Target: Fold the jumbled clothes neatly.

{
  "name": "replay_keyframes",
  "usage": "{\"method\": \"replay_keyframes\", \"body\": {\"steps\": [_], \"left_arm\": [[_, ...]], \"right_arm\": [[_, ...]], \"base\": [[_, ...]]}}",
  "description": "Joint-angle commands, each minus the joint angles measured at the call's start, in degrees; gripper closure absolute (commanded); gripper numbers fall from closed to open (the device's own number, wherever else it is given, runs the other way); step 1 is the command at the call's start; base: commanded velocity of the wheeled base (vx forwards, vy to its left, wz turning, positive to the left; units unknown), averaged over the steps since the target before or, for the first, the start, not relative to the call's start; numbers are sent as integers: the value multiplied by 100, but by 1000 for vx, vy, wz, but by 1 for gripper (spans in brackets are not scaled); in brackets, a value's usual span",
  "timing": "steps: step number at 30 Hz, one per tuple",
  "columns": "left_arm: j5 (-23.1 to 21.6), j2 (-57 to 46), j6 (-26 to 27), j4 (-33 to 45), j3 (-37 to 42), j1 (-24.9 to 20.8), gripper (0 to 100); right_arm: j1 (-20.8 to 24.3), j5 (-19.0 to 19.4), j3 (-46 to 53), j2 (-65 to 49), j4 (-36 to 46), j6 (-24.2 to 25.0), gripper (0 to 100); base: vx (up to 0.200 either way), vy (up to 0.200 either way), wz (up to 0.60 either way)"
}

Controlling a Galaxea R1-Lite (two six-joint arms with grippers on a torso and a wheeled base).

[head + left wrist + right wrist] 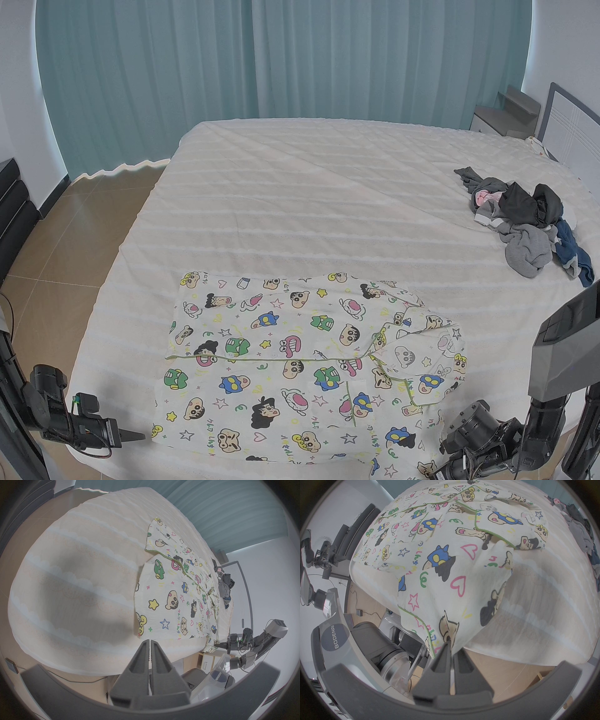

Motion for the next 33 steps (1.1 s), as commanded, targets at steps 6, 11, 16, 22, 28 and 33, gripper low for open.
{"method": "replay_keyframes", "body": {"steps": [6,11,16,22,28,33], "left_arm": [[-1,8,1,-3,92,2,100],[-1,8,1,-3,92,2,100],[-1,8,1,-3,92,2,100],[-1,8,1,-3,92,2,100],[-9,8,1,-3,92,2,100],[-36,17,-8,-12,84,2,100]], "right_arm": [[18,-30,101,36,62,-28,0],[9,-47,101,-131,-8,-10,0],[-184,-74,101,-1010,9,-45,0],[-1089,-83,-848,-1950,449,-107,0],[-1564,-39,-2351,-2021,1327,-81,0],[-1968,-74,-4698,-1159,2373,376,0]], "base": [[0,0,0],[0,0,0],[0,0,0],[0,0,0],[0,0,0],[0,0,0]]}}
